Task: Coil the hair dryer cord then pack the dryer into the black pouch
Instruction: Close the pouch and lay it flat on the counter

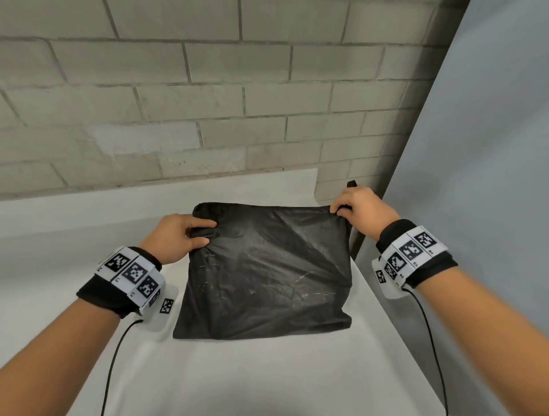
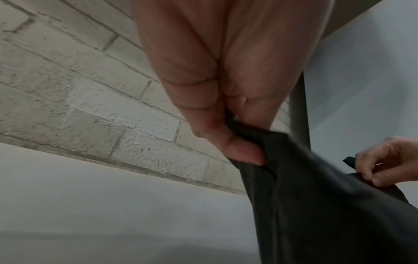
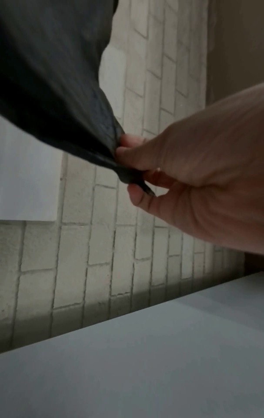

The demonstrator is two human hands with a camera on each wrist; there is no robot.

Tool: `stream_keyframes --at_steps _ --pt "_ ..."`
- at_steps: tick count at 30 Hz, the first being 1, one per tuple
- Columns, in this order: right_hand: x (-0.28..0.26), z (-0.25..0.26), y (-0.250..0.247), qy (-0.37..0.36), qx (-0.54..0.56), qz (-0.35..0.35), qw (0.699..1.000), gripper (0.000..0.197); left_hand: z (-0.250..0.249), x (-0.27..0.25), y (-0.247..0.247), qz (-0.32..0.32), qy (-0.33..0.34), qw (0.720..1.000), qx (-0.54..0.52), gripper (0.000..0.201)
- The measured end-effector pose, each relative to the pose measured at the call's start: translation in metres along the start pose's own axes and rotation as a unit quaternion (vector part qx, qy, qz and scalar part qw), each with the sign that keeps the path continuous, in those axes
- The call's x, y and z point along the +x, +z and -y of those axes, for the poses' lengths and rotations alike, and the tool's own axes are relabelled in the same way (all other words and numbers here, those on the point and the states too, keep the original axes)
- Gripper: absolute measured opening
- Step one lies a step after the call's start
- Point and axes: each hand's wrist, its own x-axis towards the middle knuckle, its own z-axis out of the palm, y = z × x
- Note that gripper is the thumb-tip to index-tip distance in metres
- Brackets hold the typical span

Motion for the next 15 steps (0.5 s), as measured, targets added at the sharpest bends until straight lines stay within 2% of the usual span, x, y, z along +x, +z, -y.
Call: stream_keyframes --at_steps 3,6,15 --pt "0.033 -0.02 0.01 0.023 0.003 -0.015 1.0 0.021 -0.003 0.028 0.0 -0.013 -0.008 0.999 0.042 0.04" --pt "0.064 -0.038 0.018 0.058 -0.019 0.009 0.998 0.022 -0.004 0.055 0.001 -0.001 -0.008 0.996 0.092 0.04" --pt "0.131 -0.064 0.048 0.083 0.016 0.074 0.994 0.019 0.009 0.107 0.013 0.013 -0.055 0.995 0.087 0.039"
